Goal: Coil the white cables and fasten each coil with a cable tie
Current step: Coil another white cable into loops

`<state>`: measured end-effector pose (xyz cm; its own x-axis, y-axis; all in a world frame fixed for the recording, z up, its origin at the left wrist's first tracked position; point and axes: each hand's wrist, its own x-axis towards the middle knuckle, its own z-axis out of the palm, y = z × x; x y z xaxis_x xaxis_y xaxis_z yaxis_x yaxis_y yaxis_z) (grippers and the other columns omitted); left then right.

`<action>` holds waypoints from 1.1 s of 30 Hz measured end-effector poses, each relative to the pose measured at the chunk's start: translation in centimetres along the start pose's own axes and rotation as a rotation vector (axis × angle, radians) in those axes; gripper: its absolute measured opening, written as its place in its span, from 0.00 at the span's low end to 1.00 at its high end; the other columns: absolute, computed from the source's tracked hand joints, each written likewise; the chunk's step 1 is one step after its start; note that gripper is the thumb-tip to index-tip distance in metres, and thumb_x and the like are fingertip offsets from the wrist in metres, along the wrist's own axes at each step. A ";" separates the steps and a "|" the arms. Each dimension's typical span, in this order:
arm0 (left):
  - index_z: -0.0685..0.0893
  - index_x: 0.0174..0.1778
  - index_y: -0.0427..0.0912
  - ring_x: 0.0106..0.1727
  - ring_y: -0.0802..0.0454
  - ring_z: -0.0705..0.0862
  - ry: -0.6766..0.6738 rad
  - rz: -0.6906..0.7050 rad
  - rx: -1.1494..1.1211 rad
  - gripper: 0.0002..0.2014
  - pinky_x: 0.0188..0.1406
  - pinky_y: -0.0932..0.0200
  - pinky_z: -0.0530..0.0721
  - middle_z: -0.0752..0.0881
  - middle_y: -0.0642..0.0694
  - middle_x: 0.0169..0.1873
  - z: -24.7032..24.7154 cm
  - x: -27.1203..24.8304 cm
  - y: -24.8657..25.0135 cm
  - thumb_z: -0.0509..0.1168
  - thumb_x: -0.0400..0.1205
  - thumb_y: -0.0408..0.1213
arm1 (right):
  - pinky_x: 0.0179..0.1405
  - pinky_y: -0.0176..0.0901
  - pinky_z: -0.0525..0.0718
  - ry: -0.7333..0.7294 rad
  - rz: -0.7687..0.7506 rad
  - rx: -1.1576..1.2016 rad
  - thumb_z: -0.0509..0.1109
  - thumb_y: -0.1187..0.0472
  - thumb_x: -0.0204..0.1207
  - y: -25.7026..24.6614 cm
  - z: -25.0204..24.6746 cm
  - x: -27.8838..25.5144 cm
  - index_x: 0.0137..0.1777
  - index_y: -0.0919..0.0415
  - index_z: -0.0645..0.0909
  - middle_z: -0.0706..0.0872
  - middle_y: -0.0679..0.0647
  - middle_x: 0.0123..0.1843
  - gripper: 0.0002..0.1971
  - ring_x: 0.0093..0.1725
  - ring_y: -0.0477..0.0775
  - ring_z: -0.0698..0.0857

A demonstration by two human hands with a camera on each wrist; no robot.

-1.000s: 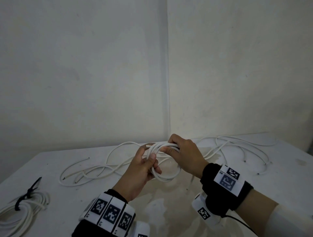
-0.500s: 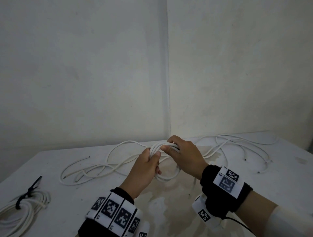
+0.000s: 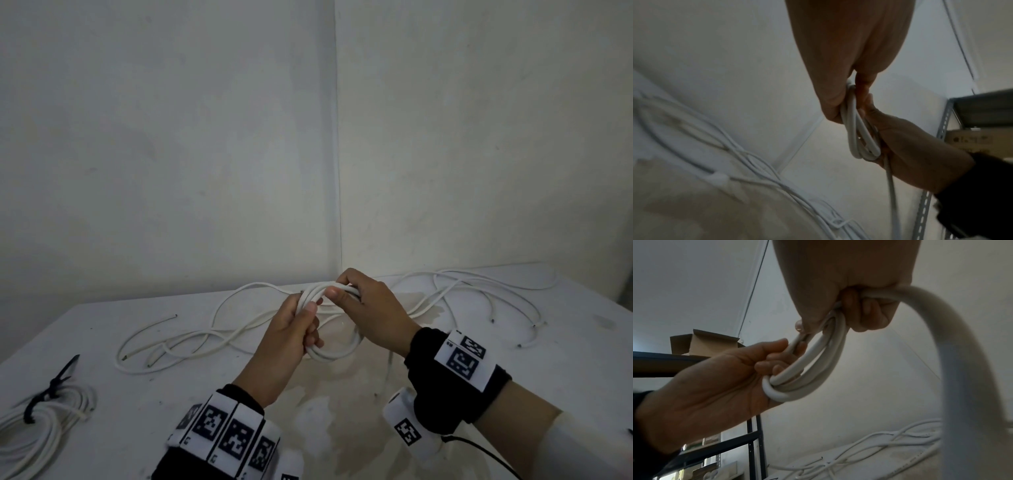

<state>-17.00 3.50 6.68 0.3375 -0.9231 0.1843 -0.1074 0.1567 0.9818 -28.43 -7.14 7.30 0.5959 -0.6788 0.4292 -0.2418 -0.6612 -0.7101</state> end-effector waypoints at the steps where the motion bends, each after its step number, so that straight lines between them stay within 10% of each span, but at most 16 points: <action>1: 0.79 0.50 0.42 0.25 0.62 0.70 -0.014 -0.001 0.031 0.11 0.38 0.62 0.79 0.70 0.57 0.23 0.0 0.1 0.0 0.51 0.86 0.36 | 0.35 0.43 0.71 -0.001 0.012 -0.004 0.63 0.44 0.77 0.1 0.0 -0.1 0.39 0.54 0.72 0.77 0.48 0.29 0.14 0.30 0.48 0.74; 18: 0.68 0.33 0.42 0.15 0.62 0.67 0.373 0.003 -0.436 0.15 0.31 0.64 0.74 0.70 0.56 0.13 -6.1 2.6 2.0 0.48 0.87 0.31 | 0.20 0.31 0.67 0.062 0.158 0.060 0.61 0.62 0.81 5.4 -4.1 -1.6 0.38 0.53 0.75 0.69 0.44 0.15 0.10 0.17 0.43 0.66; 23: 0.70 0.34 0.41 0.17 0.62 0.68 0.318 0.016 -0.145 0.14 0.33 0.60 0.73 0.69 0.50 0.21 -5.3 2.3 1.2 0.49 0.86 0.32 | 0.35 0.36 0.74 0.062 0.018 -0.040 0.62 0.54 0.80 3.3 -3.2 -1.3 0.50 0.48 0.73 0.77 0.44 0.34 0.01 0.29 0.42 0.76; 26: 0.71 0.33 0.41 0.18 0.63 0.69 0.272 0.009 -0.041 0.14 0.32 0.61 0.75 0.69 0.49 0.23 -4.0 1.9 0.4 0.51 0.86 0.32 | 0.42 0.36 0.77 0.000 0.043 0.142 0.55 0.47 0.80 1.4 -1.5 -0.9 0.63 0.48 0.69 0.81 0.47 0.46 0.14 0.37 0.48 0.82; 33: 0.70 0.32 0.40 0.17 0.60 0.65 0.187 -0.053 -0.199 0.14 0.28 0.61 0.73 0.67 0.54 0.16 -3.2 1.2 0.9 0.50 0.85 0.30 | 0.43 0.46 0.73 0.030 0.011 -0.178 0.58 0.55 0.83 0.8 -0.6 -0.2 0.56 0.58 0.81 0.76 0.50 0.39 0.12 0.41 0.50 0.75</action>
<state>-13.71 3.59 7.89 0.5063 -0.8540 0.1197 0.0946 0.1930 0.9766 -29.19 -7.73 6.94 0.5696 -0.6939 0.4405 -0.3816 -0.6980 -0.6060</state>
